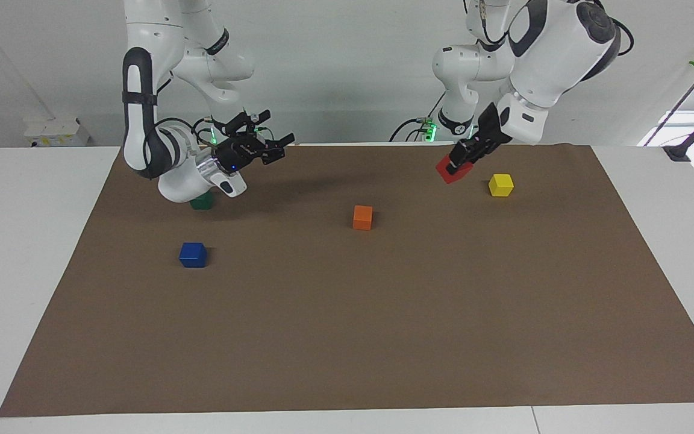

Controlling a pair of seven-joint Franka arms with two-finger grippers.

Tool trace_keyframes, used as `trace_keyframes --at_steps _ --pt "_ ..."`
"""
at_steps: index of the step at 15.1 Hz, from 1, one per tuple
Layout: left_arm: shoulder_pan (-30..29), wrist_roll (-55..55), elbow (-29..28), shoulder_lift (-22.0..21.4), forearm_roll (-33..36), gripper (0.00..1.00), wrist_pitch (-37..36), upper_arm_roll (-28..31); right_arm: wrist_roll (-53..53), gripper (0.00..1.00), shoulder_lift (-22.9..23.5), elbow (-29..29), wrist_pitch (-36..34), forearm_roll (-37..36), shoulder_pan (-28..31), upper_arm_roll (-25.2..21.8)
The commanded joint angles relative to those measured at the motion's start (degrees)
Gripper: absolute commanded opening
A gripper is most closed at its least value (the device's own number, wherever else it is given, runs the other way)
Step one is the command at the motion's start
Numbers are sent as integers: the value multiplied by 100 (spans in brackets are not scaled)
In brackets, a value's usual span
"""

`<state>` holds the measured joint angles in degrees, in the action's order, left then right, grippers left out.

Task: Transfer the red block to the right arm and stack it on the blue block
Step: 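Lift the red cube with the left gripper while the right gripper approaches, then close the right gripper on the red cube held by the left gripper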

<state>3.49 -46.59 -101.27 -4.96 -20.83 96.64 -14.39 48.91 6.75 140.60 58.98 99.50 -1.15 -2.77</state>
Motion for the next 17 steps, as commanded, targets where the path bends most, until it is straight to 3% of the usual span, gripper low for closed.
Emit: trace_keyframes --at_steps 1,4,7,11,17 --pt "3 -2074 -111 -110 -359 0 91 -564 356 100 195 81 -1 481 -341 5" --pt "230 -3250 -138 -128 -850 0 398 -688 347 100 187 90 -88 1069 -693 14" --pt "187 -4828 -261 -145 -1747 0 891 -679 408 100 502 73 -439 1580 -1018 14" --pt "538 -5859 -375 -233 -1775 0 927 -732 435 100 731 -50 -616 1792 -1150 40" --pt "995 -7144 -788 -435 -1766 0 1444 -741 785 100 872 -288 -55 1959 -1449 40"
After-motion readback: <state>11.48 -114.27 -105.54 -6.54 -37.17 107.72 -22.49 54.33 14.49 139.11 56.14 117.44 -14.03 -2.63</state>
